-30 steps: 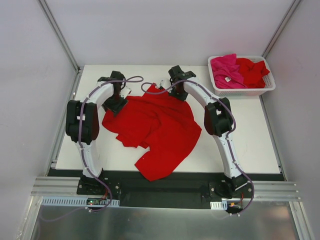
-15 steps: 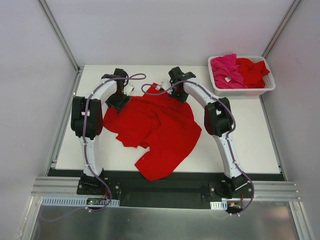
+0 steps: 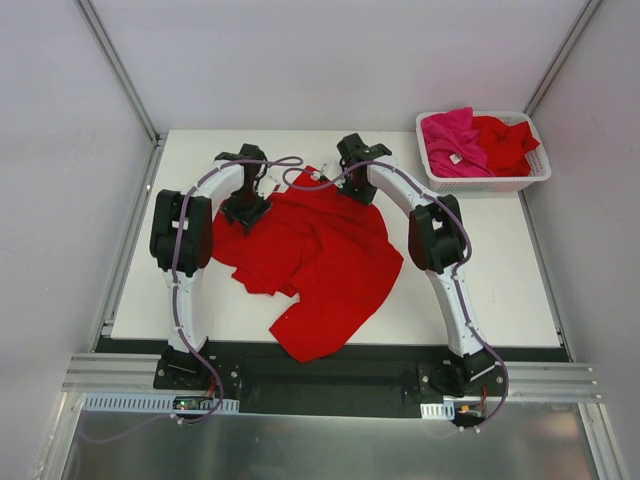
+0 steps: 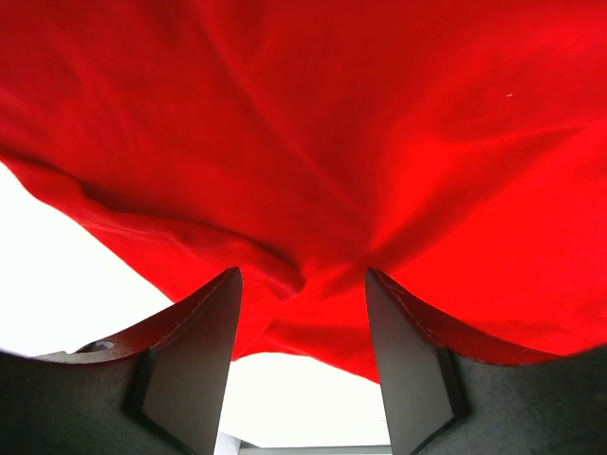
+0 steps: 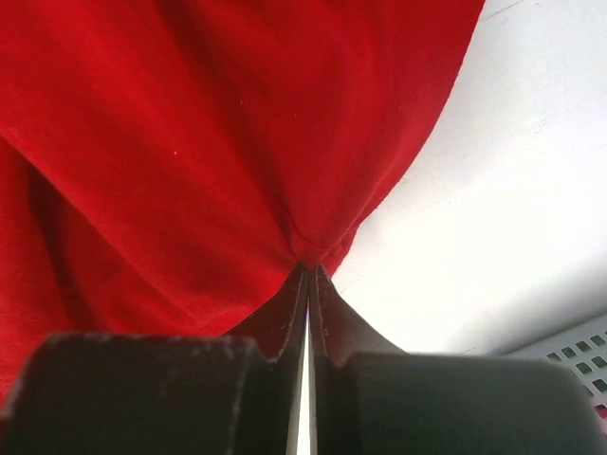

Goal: Fold and stack the t-shirts

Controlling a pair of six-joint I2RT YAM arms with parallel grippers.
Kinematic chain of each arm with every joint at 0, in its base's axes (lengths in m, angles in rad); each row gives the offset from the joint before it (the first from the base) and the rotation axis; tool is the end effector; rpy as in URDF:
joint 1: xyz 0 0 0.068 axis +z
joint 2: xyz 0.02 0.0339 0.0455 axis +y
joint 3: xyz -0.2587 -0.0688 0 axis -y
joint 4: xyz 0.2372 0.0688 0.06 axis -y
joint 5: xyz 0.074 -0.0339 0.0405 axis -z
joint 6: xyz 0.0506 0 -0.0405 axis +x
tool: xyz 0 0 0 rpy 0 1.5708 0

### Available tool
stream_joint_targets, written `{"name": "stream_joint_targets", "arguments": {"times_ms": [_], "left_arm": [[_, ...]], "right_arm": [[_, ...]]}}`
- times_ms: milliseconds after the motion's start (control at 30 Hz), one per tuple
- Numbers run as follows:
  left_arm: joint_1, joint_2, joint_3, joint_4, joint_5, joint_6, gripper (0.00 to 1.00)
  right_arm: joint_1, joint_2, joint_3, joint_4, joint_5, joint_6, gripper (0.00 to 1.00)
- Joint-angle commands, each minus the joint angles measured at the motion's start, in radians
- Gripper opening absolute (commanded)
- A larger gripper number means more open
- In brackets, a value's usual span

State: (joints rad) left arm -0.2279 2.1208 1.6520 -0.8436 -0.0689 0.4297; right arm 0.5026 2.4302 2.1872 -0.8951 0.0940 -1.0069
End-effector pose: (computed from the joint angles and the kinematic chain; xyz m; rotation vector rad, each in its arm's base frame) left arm 0.4155 -0.0928 0.1601 0.9204 2.7378 0.1368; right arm 0.4516 0.2428 0.1707 -1.8517 2.0100 -0.2743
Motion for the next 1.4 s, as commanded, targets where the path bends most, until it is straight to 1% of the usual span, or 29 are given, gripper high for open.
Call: {"name": "stream_joint_targets", "arguments": {"times_ms": [0,200,300,433,733,767,833,867,900,933,1100,1200,1367], "left_arm": [[0.002,0.001,-0.014,-0.031,-0.017,-0.011,0.55],[0.002,-0.004,-0.011,-0.028,-0.055,-0.032,0.52],[0.002,-0.002,-0.015,-0.026,-0.080,-0.045,0.49],[0.005,0.002,-0.024,-0.023,-0.097,-0.054,0.47],[0.019,0.018,-0.029,-0.022,-0.072,-0.055,0.43],[0.019,0.021,-0.028,-0.023,-0.072,-0.052,0.35],[0.021,0.028,-0.018,-0.023,-0.072,-0.052,0.25],[0.021,0.031,-0.015,-0.022,-0.072,-0.048,0.09],[0.021,0.033,-0.014,-0.023,-0.074,-0.049,0.02],[0.021,0.034,-0.012,-0.023,-0.075,-0.048,0.00],[0.030,-0.010,-0.021,-0.022,-0.107,-0.020,0.00],[0.056,-0.112,-0.029,-0.025,-0.150,0.001,0.00],[0.110,-0.251,-0.113,-0.025,-0.222,0.056,0.00]], "right_arm": [[0.004,-0.072,-0.003,-0.033,0.006,-0.004,0.01],[0.007,-0.072,-0.010,-0.036,0.000,-0.004,0.01],[0.008,-0.074,-0.009,-0.038,0.000,-0.006,0.01],[0.013,-0.072,-0.012,-0.042,-0.005,-0.007,0.01],[0.017,-0.082,-0.020,-0.050,-0.013,-0.010,0.01],[0.019,-0.083,-0.021,-0.050,-0.011,-0.010,0.01],[0.017,-0.085,-0.021,-0.053,-0.014,-0.012,0.01],[0.019,-0.083,-0.023,-0.053,-0.013,-0.013,0.01],[0.019,-0.085,-0.024,-0.053,-0.014,-0.015,0.01],[0.019,-0.086,-0.024,-0.051,-0.011,-0.016,0.01],[0.017,-0.095,-0.023,-0.041,-0.004,-0.012,0.01],[0.016,-0.102,-0.021,-0.028,0.012,-0.015,0.01],[0.013,-0.109,-0.021,-0.002,0.052,-0.022,0.01]]}}
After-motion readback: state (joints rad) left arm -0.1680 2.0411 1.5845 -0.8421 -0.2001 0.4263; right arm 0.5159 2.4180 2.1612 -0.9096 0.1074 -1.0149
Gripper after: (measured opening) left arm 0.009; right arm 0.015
